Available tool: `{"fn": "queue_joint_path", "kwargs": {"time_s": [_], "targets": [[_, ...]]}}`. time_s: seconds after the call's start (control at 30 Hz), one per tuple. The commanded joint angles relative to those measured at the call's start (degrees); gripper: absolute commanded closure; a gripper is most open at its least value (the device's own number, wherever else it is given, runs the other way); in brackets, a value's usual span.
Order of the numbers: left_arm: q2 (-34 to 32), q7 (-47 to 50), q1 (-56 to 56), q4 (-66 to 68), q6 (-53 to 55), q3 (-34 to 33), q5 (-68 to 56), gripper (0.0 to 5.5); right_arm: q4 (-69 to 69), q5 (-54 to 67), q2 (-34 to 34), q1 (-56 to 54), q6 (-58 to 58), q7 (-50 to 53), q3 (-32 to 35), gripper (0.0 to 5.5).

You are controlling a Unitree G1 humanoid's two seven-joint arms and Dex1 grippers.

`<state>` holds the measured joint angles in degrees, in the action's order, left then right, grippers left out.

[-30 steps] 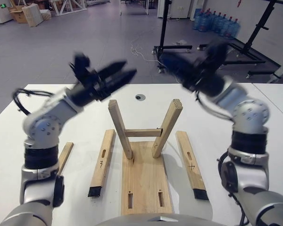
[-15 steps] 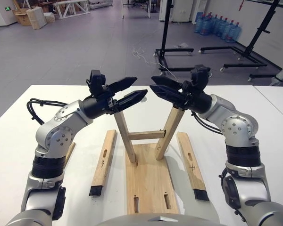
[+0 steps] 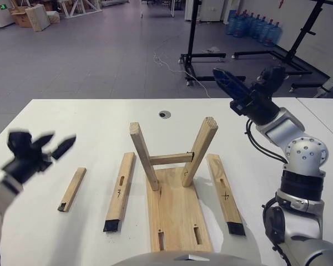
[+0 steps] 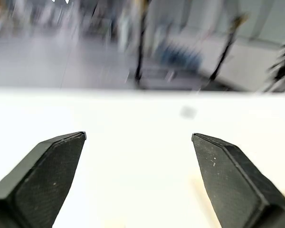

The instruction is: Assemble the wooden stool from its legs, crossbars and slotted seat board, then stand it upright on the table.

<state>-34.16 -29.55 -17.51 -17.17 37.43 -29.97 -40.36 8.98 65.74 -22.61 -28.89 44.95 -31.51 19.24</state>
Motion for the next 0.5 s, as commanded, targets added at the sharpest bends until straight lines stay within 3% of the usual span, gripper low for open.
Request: {"fn": "queue_joint_path", "kwargs": {"time_s": [0.03,0.23,0.5], "targets": [[5.05,1.47,-5.74,4.48,-3.45,4.85,6.08,1.41,1.87,-0.07,-0.16,0.72,0.66,0.95,-0.91,2.42],[6.55,3.32,-9.92,8.89,-4.85,8.13,12.57,1.41,2.38,1.30,-0.84,-0.11,1.42,1.66,-1.03,2.42],[7.42,4.14,-15.37,7.31,-4.18,14.49,17.48,2.64,3.95,3.11,-1.45,-0.15,2.80,2.48,-1.57,2.42]]}}
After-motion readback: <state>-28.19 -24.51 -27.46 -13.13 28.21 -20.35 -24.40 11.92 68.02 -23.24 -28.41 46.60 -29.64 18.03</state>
